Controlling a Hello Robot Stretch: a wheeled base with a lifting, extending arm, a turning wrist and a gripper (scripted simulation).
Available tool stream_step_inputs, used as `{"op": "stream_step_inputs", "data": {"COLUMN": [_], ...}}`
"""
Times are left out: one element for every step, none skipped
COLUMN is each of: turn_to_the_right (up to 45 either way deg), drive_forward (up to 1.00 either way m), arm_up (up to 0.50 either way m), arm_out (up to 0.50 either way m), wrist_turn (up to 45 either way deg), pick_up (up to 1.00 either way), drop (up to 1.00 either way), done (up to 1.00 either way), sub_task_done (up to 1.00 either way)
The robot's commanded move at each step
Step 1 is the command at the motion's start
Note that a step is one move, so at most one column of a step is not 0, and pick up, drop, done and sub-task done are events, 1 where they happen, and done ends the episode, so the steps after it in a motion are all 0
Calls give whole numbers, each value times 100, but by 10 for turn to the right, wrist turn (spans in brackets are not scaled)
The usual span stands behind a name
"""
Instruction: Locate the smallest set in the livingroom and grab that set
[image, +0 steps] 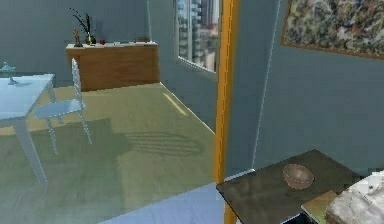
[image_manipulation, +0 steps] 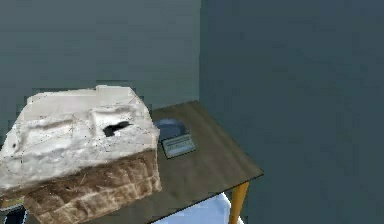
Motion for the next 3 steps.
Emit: {"op": "stream_step_inputs", "data": {"turn_to_the_right": [0, 0, 0], "drive_forward": [0, 0, 0], "arm_up": [24, 0, 0], "arm_out": [0, 48, 0], "wrist_turn": [0, 0, 450], "pick_up": [0, 0, 0], "drop": [0, 0, 0], "done": [0, 0, 0], "sub_task_done": [0, 0, 0]}}
